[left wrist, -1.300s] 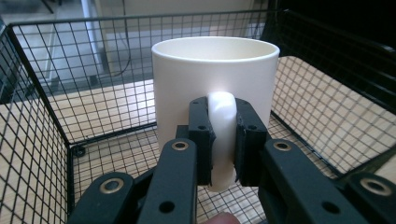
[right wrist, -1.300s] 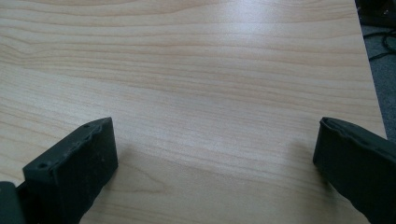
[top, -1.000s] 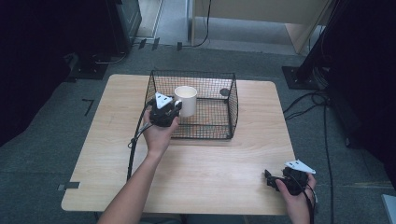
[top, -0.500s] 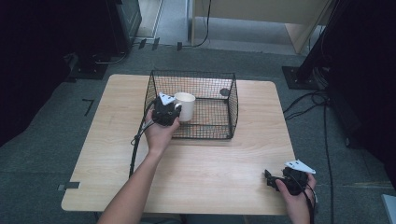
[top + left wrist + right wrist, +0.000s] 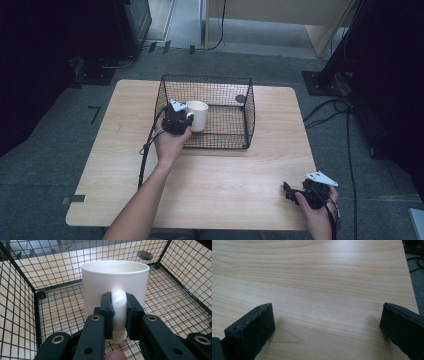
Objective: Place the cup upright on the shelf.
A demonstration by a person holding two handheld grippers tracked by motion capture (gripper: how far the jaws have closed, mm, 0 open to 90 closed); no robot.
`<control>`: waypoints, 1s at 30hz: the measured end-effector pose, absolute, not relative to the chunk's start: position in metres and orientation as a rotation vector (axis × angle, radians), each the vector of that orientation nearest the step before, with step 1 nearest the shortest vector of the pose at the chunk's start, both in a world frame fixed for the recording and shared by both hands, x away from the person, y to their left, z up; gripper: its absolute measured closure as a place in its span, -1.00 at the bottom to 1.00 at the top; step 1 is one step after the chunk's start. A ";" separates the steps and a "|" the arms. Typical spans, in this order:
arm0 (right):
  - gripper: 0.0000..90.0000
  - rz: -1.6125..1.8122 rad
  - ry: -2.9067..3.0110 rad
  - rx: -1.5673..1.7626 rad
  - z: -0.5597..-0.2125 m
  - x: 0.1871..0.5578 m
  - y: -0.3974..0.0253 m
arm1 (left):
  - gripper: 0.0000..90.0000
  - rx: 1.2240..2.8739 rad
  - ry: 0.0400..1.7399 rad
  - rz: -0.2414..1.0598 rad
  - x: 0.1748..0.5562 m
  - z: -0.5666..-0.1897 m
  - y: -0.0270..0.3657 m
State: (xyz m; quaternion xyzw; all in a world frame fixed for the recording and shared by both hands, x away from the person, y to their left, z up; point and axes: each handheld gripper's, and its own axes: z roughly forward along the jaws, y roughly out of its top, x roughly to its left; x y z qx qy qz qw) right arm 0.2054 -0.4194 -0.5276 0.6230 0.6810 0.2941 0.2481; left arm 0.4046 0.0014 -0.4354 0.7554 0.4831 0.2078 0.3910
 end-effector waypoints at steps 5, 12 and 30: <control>-1.00 0.802 1.856 1.698 -0.528 0.205 -0.419 | 0.71 1.903 1.235 0.520 0.405 -0.434 0.002; -1.00 0.802 1.856 1.698 -0.528 0.205 -0.419 | 0.74 1.929 1.240 0.508 0.407 -0.433 0.005; -1.00 0.801 1.856 1.698 -0.528 0.205 -0.419 | 0.72 1.953 1.267 0.456 0.410 -0.437 0.005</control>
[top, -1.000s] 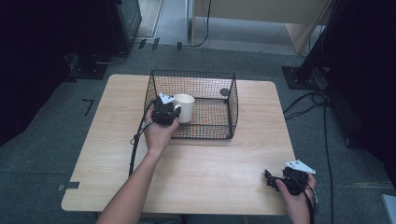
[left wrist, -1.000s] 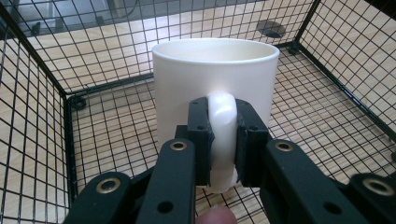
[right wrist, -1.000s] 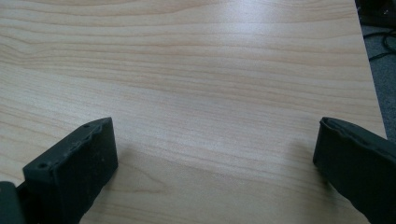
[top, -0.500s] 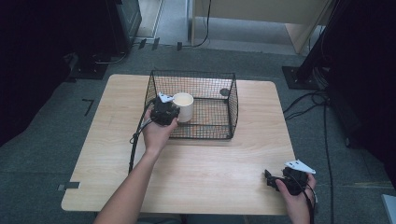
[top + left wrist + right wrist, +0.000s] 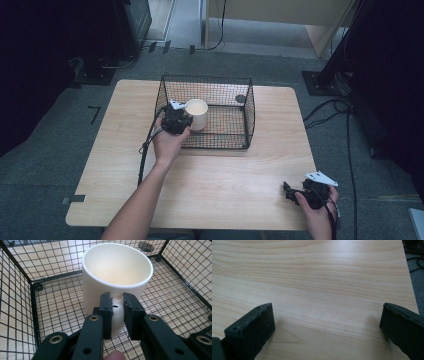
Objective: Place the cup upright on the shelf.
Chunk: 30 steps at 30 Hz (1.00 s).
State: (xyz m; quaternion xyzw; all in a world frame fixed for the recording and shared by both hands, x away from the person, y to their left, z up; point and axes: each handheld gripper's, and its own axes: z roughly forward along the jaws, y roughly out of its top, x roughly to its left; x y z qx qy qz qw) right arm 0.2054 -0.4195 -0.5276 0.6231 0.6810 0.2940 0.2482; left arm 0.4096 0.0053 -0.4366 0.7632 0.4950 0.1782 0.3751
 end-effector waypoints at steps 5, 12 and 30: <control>-1.00 0.802 1.856 1.698 -0.528 0.205 -0.419 | 0.69 1.951 1.275 0.454 0.410 -0.436 0.007; -1.00 0.801 1.856 1.698 -0.528 0.205 -0.419 | 0.79 1.951 1.267 0.449 0.410 -0.436 0.007; -1.00 0.802 1.856 1.698 -0.528 0.205 -0.419 | 0.55 1.910 1.255 0.436 0.403 -0.423 0.011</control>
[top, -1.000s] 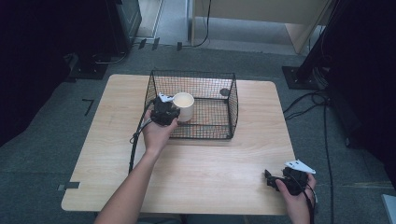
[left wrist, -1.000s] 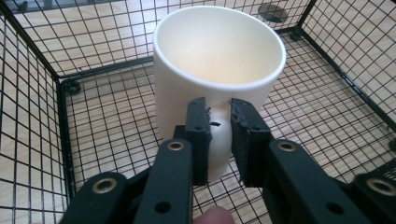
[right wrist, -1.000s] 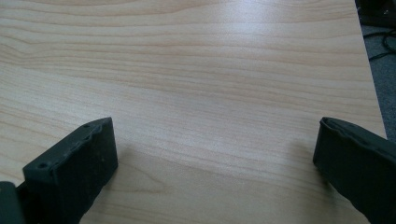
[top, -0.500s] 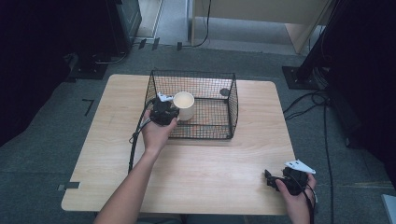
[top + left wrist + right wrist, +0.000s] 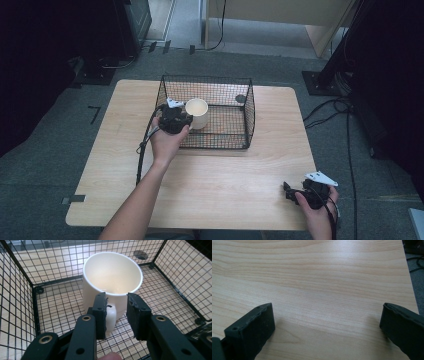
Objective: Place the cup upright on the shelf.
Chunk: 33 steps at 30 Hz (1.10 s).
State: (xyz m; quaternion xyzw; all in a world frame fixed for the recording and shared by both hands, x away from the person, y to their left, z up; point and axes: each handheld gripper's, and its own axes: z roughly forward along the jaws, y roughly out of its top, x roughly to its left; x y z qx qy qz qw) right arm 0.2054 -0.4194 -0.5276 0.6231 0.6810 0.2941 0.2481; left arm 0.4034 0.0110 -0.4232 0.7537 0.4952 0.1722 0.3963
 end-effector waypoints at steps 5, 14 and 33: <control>-1.00 0.801 1.856 1.698 -0.528 0.205 -0.419 | 0.52 1.898 1.220 0.448 0.394 -0.412 0.013; -1.00 0.801 1.857 1.698 -0.528 0.205 -0.419 | 0.33 1.871 1.178 0.461 0.376 -0.398 0.018; -1.00 0.802 1.856 1.698 -0.528 0.205 -0.419 | -1.00 1.819 1.128 0.453 0.319 -0.394 0.049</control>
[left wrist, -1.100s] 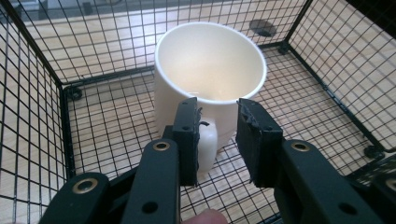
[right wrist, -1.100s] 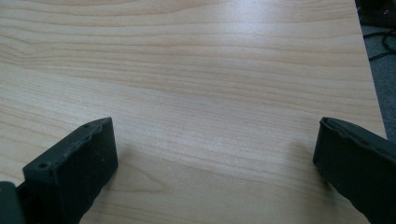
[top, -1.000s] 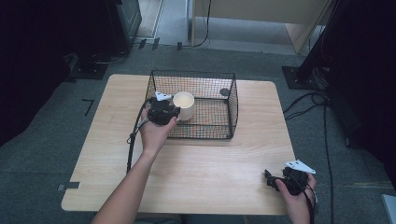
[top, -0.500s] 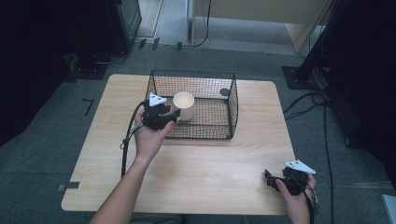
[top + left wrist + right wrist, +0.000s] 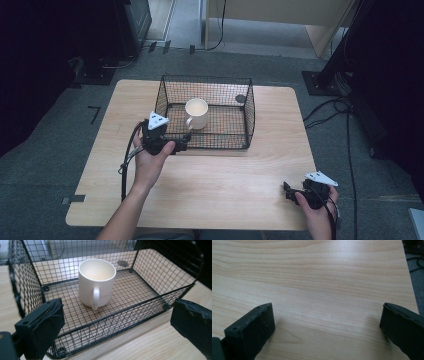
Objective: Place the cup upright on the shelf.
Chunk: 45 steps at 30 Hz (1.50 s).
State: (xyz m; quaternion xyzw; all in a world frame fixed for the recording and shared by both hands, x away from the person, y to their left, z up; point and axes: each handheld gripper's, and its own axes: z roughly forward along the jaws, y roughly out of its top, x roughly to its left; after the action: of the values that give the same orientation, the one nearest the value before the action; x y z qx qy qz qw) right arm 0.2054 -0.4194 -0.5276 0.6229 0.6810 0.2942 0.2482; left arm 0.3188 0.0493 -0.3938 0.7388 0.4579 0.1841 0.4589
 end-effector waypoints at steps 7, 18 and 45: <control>-1.00 0.799 1.858 1.696 -0.528 0.205 -0.420 | -1.00 1.797 1.123 0.460 0.302 -0.399 0.065; -1.00 0.799 1.857 1.696 -0.528 0.205 -0.420 | -1.00 1.780 1.205 0.478 0.284 -0.425 0.108; -1.00 0.799 1.858 1.696 -0.528 0.205 -0.420 | -1.00 1.841 1.413 0.593 0.259 -0.498 0.189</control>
State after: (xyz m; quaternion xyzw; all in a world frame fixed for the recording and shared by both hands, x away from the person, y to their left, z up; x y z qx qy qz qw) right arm 0.2053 -0.4195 -0.5276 0.6225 0.6818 0.2932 0.2484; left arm 0.2593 0.1886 -0.4980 0.7157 0.5494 0.2305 0.3645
